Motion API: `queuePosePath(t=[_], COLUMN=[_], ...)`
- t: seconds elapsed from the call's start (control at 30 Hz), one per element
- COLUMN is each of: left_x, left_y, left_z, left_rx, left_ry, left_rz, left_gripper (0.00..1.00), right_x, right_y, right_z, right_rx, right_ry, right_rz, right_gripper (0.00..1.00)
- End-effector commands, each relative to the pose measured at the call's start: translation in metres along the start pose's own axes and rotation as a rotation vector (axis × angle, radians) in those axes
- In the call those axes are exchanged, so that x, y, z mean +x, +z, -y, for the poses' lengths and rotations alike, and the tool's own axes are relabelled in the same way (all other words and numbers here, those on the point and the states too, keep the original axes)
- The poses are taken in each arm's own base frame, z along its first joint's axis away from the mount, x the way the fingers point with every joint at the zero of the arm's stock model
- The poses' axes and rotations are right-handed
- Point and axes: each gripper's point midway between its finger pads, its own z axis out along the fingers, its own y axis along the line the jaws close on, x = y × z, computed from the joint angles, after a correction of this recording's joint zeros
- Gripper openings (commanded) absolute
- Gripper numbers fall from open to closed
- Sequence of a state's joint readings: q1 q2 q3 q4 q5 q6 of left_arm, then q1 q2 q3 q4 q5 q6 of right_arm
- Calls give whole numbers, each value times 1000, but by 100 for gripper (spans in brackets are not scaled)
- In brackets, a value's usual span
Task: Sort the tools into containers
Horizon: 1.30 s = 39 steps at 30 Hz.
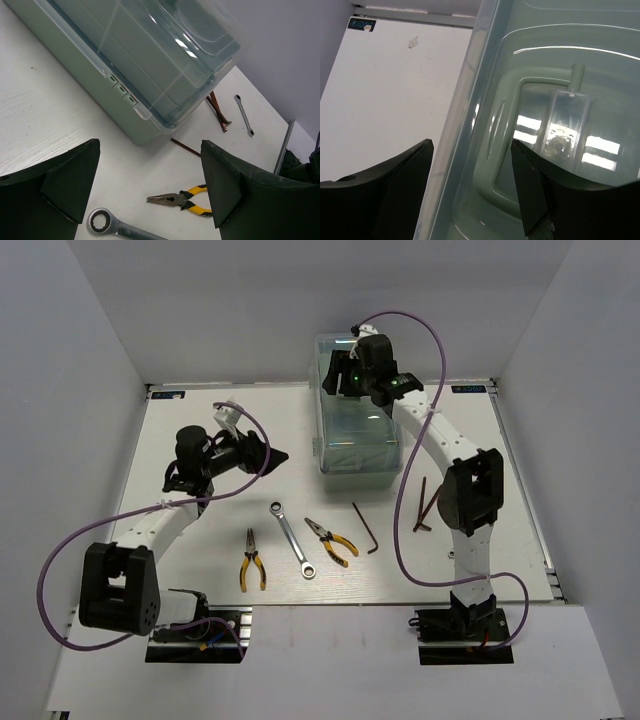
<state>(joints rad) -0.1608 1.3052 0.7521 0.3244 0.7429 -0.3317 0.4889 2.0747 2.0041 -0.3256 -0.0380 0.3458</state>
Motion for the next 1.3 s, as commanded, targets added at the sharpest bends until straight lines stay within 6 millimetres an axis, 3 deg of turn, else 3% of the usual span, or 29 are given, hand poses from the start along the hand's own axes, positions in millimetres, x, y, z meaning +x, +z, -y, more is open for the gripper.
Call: queuePosePath(t=[0.0, 0.1, 0.27, 0.33, 0.53, 0.73, 0.93, 0.97, 1.03, 1.13, 1.27], left_x=[-1, 7, 13, 11, 3, -24, -64, -77, -79, -97, -99], left_y=[0, 8, 16, 16, 14, 12, 20, 23, 34, 51, 73], left_z=[10, 5, 2, 3, 6, 12, 16, 18, 14, 14, 15], left_rx=[61, 79, 115, 119, 117, 102, 114, 125, 133, 166, 201], left_ry=[-6, -53, -100, -100, -78, -27, 5, 12, -8, 1, -19], left_rz=[25, 9, -18, -10, 14, 80, 148, 169, 161, 176, 155], left_gripper=[91, 88, 81, 78, 77, 77, 82, 83, 83, 85, 85], right_x=[-3, 14, 27, 25, -2, -27, -39, -39, -41, -40, -38], right_y=[4, 6, 3, 0, -18, -36, -43, -43, -43, -44, -41], right_z=[10, 8, -18, -27, -37, -34, -23, -22, -19, -17, -13], right_rx=[113, 108, -36, -81, -154, -191, -198, -201, -207, -212, -186], right_ry=[10, 40, 183, 197, 223, 253, 291, 300, 314, 321, 286], right_rz=[39, -12, -86, -95, -56, -15, 3, 1, 2, 0, 5], right_gripper=[70, 70, 49, 40, 36, 34, 33, 33, 33, 33, 33])
